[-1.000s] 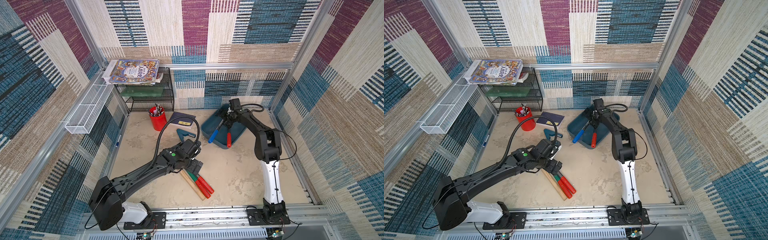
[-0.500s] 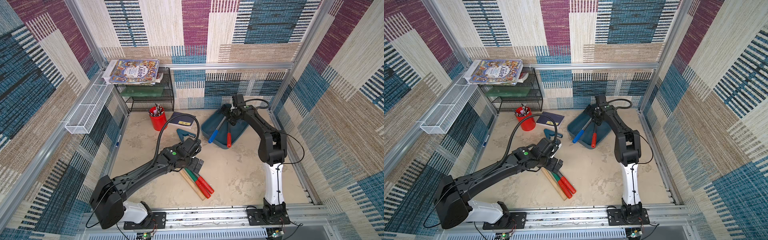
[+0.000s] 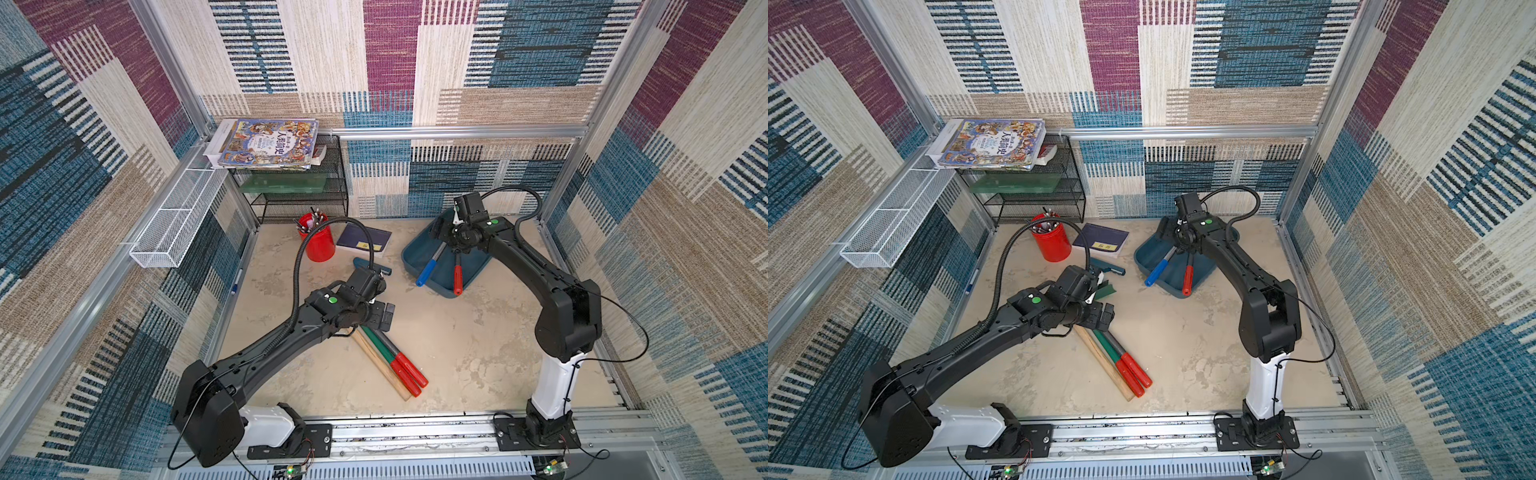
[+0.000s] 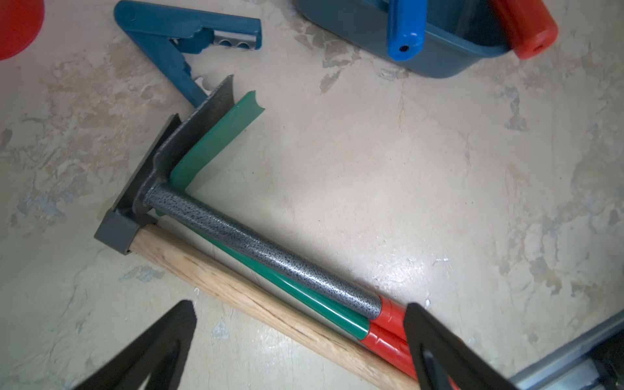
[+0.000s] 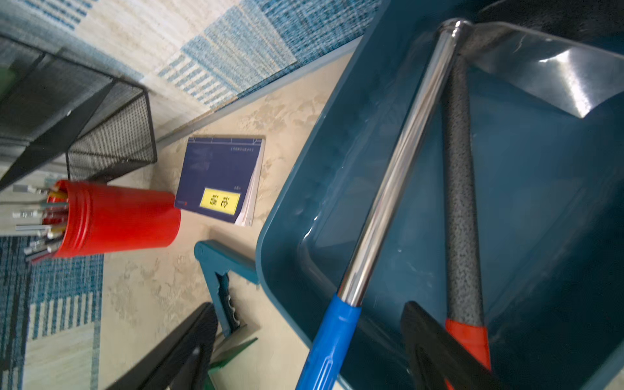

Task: Put the small hoe into the storage box
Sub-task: Place the hoe in the storage box, then pick up the hoe from the center of the board.

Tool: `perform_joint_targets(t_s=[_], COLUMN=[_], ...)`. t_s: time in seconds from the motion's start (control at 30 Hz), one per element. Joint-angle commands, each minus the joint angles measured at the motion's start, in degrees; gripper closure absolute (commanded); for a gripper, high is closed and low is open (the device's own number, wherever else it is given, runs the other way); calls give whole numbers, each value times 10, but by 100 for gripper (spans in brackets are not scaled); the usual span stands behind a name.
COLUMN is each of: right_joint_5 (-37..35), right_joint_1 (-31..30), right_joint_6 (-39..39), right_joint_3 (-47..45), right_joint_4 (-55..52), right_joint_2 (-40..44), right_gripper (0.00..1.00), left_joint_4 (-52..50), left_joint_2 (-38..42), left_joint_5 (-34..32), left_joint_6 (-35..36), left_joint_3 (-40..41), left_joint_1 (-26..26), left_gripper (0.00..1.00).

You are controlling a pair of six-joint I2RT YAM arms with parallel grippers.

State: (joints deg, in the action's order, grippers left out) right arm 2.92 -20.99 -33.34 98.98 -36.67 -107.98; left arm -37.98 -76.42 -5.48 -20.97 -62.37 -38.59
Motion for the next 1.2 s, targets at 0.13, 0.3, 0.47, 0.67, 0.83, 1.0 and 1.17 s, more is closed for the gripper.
perform_joint_targets(t_s=[0.13,0.3,0.47,0.67,0.83,1.0,1.17], right_joint_5=[-36,-64,-90,-98,-115,-125,-132], right_joint_1=[-52,-105,-155,-206,-241,-272,-298], right_joint_6=[74,110,137,153,153,142,142], right_joint_3=[-45,-68,-93,-114,-130,-139,-140], right_joint_4=[35,36,37,37,35,40,40], right_joint_2=[50,66,76,74,58,41,19], right_gripper=[14,17,21,23,24,27,33], left_joint_4=[-2,-4,-16,-26,-39,-35,-35], left_joint_2=[30,44,58,71,67,65,63], left_joint_5=[49,58,57,79,95,117,127], left_joint_6=[-43,-64,-83,-94,-89,-87,-86], left_joint_3=[16,21,25,36,39,50,54], left_joint_1=[55,84,104,139,160,175,187], left_gripper=[0,0,0,0,0,0,0])
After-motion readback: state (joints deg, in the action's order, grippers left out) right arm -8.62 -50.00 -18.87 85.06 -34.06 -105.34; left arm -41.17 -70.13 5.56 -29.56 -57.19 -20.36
